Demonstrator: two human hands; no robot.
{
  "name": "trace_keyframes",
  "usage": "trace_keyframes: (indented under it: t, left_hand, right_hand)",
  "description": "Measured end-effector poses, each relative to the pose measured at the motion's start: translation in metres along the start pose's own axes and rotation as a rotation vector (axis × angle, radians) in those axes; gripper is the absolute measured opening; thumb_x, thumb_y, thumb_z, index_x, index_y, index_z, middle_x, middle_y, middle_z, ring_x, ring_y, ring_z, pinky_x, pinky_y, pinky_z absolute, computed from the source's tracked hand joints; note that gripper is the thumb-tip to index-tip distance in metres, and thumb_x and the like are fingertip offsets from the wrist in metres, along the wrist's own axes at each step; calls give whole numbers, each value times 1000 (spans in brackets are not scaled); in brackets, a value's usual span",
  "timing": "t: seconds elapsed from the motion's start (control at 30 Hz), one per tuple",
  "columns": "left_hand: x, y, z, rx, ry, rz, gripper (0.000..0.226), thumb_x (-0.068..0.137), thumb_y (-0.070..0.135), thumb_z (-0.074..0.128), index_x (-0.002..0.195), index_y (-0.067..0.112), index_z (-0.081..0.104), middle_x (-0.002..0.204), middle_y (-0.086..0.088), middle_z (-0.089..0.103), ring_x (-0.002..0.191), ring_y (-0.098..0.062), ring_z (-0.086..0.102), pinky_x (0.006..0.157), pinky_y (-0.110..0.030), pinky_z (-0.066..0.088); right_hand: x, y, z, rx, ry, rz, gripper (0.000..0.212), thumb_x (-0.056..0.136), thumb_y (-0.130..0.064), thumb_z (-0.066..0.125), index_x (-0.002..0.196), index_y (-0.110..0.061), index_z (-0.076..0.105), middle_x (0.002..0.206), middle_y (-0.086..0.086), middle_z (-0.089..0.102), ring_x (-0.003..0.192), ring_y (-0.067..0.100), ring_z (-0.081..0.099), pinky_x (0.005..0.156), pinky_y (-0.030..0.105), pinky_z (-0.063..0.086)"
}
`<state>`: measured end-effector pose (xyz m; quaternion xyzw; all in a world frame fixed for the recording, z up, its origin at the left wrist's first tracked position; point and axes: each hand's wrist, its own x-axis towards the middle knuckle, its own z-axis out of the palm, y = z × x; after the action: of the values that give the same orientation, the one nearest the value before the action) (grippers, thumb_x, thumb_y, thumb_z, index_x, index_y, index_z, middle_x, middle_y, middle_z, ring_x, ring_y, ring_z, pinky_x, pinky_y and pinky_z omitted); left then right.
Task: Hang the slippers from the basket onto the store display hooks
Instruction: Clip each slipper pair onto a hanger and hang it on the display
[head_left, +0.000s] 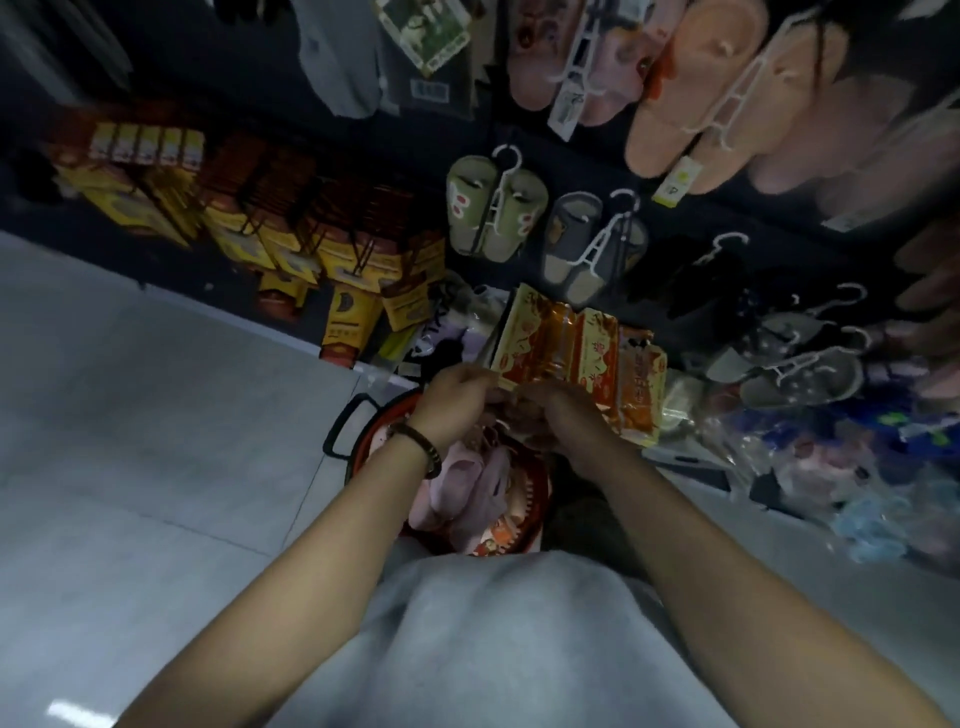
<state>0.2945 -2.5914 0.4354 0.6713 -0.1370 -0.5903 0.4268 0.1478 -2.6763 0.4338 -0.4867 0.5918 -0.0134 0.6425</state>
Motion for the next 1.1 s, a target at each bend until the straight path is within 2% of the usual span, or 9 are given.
trace_keyframes:
  t: [0.17, 0.27, 0.33, 0.47, 0.67, 0.73, 0.87, 1.0, 1.1]
  left_hand:
    - [18, -17, 2, -97, 218, -36, 26, 100, 31, 57, 106, 9, 71, 97, -4, 77, 79, -19, 76, 53, -25, 48]
    - [19, -33, 17, -273, 409, -85, 25, 102, 25, 57, 105, 5, 72, 88, -9, 75, 56, -11, 68, 55, -25, 50]
    - [20, -45, 33, -347, 508, -112, 27, 103, 22, 56, 108, 0, 71, 85, -8, 73, 53, -11, 67, 50, -24, 50]
    - [28, -74, 60, -473, 592, -164, 27, 103, 28, 57, 118, 9, 69, 109, -11, 76, 74, -19, 72, 57, -27, 53]
    - [47, -142, 71, -390, 575, -125, 19, 103, 25, 59, 113, 11, 67, 107, -12, 77, 92, -30, 75, 72, -37, 59]
    - [58, -180, 69, -350, 583, -138, 23, 103, 28, 60, 116, 10, 66, 108, -12, 76, 95, -35, 74, 81, -46, 60]
    - [79, -251, 61, -338, 675, -114, 23, 103, 26, 59, 118, 10, 65, 108, -11, 76, 88, -30, 72, 70, -39, 54]
    - [96, -296, 69, -335, 720, -13, 21, 104, 24, 56, 117, 10, 66, 108, -10, 76, 84, -26, 72, 65, -32, 52]
    - [101, -321, 91, -354, 747, 150, 15, 105, 17, 55, 112, 8, 64, 102, -12, 74, 76, -23, 69, 60, -29, 53]
  right_hand:
    - [56, -18, -3, -285, -187, -71, 29, 87, -40, 68, 85, -13, 80, 90, 10, 80, 86, 35, 74, 71, 39, 51]
    - [88, -23, -14, -390, -387, -130, 22, 98, -31, 67, 90, -15, 80, 86, 4, 80, 81, 24, 74, 67, 28, 52]
    - [105, -22, -22, -448, -439, -132, 20, 94, -31, 70, 90, -14, 79, 85, 6, 78, 85, 30, 73, 71, 35, 52]
    - [127, -6, -36, -489, -444, -127, 19, 85, -36, 72, 83, -18, 78, 87, 10, 78, 90, 35, 74, 81, 46, 56]
    - [160, 46, -25, -476, -467, -143, 37, 66, -51, 73, 86, -20, 79, 88, 6, 79, 91, 32, 75, 81, 43, 56]
    - [173, 71, -18, -458, -493, -167, 31, 73, -44, 74, 87, -17, 78, 89, 6, 80, 89, 30, 76, 77, 40, 56]
    - [208, 124, -1, -461, -549, -223, 18, 91, -29, 71, 74, -28, 77, 83, 3, 79, 75, 18, 74, 59, 24, 52]
    - [230, 172, 9, -463, -570, -342, 29, 94, -27, 67, 70, -38, 78, 91, 7, 78, 78, 21, 74, 58, 25, 52]
    - [228, 201, 3, -389, -551, -422, 18, 93, -27, 68, 79, -30, 78, 94, 10, 77, 81, 25, 73, 64, 29, 54]
